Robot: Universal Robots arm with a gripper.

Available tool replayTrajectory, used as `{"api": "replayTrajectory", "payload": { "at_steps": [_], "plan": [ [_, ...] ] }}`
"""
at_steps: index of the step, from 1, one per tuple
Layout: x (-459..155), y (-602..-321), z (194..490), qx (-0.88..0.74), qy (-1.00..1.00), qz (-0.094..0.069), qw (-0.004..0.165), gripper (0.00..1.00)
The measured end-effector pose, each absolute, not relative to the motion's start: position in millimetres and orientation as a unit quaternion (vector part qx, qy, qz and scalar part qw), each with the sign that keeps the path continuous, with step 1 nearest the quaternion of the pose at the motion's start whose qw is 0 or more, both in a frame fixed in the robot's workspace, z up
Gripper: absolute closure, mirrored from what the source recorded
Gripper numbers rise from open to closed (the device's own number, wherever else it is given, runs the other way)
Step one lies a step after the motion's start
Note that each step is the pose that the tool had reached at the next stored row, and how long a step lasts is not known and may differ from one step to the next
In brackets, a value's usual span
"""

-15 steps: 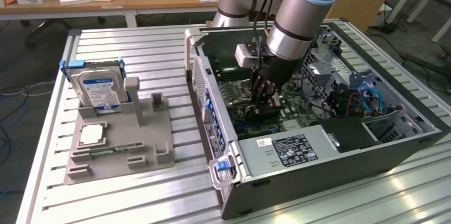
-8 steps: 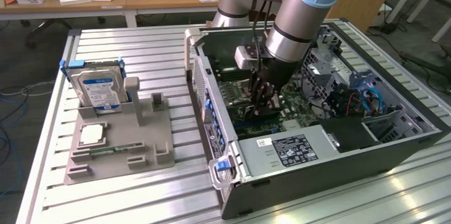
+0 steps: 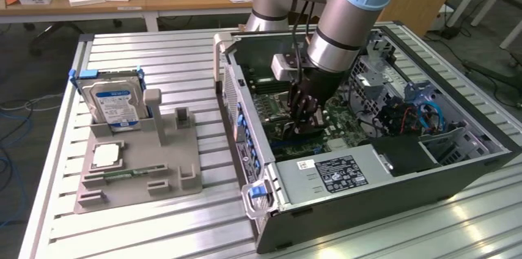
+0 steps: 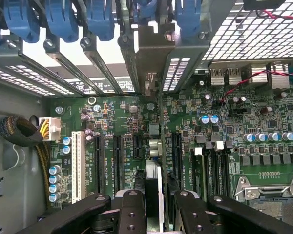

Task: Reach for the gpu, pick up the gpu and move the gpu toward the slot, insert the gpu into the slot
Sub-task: 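Insert the gpu into the slot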

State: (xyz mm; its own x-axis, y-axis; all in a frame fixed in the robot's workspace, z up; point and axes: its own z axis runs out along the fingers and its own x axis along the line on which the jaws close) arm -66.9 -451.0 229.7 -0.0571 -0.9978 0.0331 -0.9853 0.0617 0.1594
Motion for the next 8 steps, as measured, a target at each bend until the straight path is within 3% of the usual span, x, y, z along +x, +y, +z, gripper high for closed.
{"api": "replayTrajectory", "payload": {
  "at_steps": [8],
  "plan": [
    [-66.9, -451.0, 229.7, 0.683, -0.726, -0.047, 0.067, 0.73]
  ]
}}
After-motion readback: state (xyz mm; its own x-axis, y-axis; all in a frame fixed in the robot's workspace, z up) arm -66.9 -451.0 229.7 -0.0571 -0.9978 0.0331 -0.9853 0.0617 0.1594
